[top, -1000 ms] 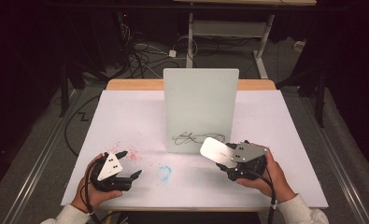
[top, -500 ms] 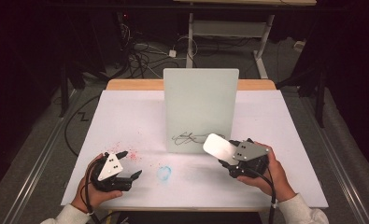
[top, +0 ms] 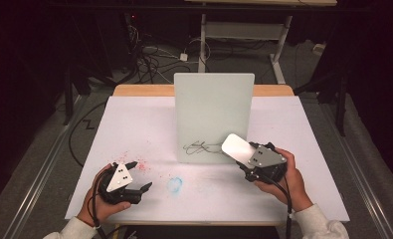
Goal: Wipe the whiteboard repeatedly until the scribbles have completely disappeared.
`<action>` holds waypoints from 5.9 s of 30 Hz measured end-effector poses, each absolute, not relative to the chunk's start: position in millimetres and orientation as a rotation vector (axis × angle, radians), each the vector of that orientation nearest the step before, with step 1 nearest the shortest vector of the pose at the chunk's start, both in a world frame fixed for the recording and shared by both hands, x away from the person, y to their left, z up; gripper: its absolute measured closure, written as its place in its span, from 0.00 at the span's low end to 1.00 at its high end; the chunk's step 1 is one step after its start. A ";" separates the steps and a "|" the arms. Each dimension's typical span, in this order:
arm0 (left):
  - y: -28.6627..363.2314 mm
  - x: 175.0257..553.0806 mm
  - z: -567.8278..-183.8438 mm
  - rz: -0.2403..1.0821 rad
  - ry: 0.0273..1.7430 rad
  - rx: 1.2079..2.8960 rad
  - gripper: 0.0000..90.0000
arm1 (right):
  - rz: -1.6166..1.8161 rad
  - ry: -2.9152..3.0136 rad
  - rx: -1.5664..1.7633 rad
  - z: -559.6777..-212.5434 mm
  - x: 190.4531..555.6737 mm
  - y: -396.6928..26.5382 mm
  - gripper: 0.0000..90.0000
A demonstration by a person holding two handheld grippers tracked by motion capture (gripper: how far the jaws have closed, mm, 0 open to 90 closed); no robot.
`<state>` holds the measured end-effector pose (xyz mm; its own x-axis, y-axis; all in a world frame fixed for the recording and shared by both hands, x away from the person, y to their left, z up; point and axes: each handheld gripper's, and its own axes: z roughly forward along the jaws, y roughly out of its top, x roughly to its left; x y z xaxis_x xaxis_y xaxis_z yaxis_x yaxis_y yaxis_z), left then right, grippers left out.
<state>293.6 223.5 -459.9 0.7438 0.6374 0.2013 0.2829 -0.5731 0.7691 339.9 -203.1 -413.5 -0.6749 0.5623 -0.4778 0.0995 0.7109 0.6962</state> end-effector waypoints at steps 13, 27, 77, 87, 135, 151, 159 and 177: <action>223.3 294.7 -461.2 0.609 0.697 2.196 0.21 | 0.639 2.091 0.280 -436.8 341.1 -172.8 0.35; 222.1 295.7 -463.0 0.589 0.714 2.204 0.21 | 0.556 2.079 0.060 -463.0 349.8 -130.4 0.35; 223.8 295.0 -460.6 0.599 0.704 2.199 0.21 | 0.450 2.007 0.146 -471.0 343.8 -173.1 0.35; 222.7 295.5 -461.0 0.596 0.702 2.205 0.21 | 0.473 1.992 0.168 -473.0 344.5 -165.8 0.35; 223.5 294.6 -460.7 0.581 0.718 2.205 0.21 | 0.387 1.956 0.082 -495.6 337.0 -88.8 0.35; 222.7 294.8 -460.9 0.582 0.723 2.208 0.21 | 0.299 1.935 0.160 -494.1 335.1 -157.6 0.35; 222.0 295.2 -461.0 0.581 0.721 2.209 0.21 | 0.302 1.924 0.125 -493.9 336.0 -139.5 0.35; 223.5 295.2 -460.6 0.576 0.718 2.202 0.21 | 0.382 1.932 0.044 -490.9 340.4 -60.7 0.35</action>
<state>295.2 223.5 -460.6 0.7430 0.6450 0.1790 0.3142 -0.5721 0.7576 340.4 -60.7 -490.9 -0.3880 0.2090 -0.8976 -0.1487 0.9470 0.2848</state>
